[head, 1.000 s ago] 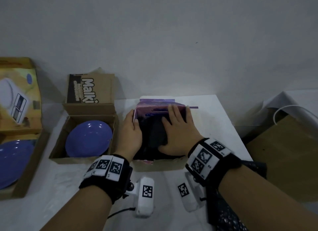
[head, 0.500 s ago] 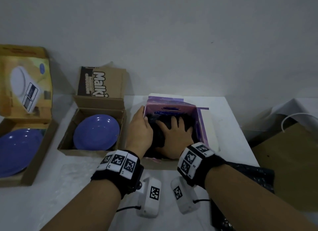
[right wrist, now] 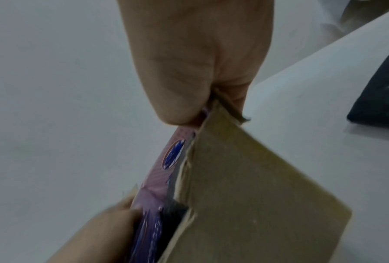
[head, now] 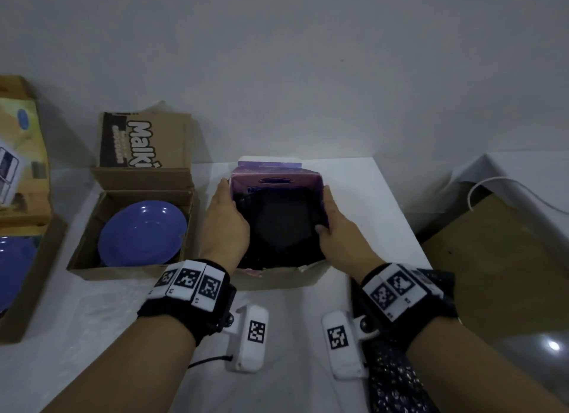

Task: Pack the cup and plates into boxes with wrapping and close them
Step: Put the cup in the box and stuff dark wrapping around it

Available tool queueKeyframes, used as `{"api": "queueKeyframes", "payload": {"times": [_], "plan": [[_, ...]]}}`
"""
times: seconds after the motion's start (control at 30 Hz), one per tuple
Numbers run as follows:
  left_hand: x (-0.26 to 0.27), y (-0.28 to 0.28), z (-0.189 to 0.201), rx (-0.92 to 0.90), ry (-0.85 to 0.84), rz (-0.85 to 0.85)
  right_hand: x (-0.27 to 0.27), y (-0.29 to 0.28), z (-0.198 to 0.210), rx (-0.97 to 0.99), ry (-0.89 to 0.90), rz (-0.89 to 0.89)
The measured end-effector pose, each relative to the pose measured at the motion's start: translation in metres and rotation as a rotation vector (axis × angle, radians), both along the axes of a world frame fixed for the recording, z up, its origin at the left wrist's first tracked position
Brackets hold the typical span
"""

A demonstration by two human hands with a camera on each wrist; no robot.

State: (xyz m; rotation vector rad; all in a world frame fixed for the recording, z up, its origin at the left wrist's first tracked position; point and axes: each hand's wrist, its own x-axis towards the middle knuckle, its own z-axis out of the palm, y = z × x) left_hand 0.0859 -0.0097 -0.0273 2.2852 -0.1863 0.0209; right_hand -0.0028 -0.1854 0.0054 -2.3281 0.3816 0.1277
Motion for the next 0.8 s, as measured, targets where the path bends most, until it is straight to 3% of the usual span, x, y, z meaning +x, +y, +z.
{"api": "queueKeyframes", "payload": {"times": [0.1,0.17,0.23,0.3,0.4,0.57,0.8], "plan": [[0.0,-0.001,0.002,0.086,0.045,-0.003,-0.013,-0.02,0.004,0.163,-0.052,-0.175],[-0.001,-0.001,0.003,0.101,0.054,-0.009,-0.028,-0.039,-0.001,0.015,-0.078,-0.33],[-0.001,-0.002,0.004,0.101,0.049,-0.014,-0.047,-0.056,-0.014,-0.179,0.078,-0.41],[0.001,-0.002,0.005,0.119,0.059,-0.007,-0.066,-0.061,-0.031,-0.301,0.347,-0.386],[0.0,-0.007,0.006,0.121,0.084,0.002,-0.089,-0.049,-0.052,-0.335,0.588,-0.342],[-0.003,-0.01,0.005,0.123,0.084,0.017,-0.107,-0.029,-0.068,-0.438,0.438,-0.3],[-0.006,-0.01,0.009,0.123,0.061,0.011,-0.107,-0.025,-0.073,-0.408,0.257,-0.21]]}}
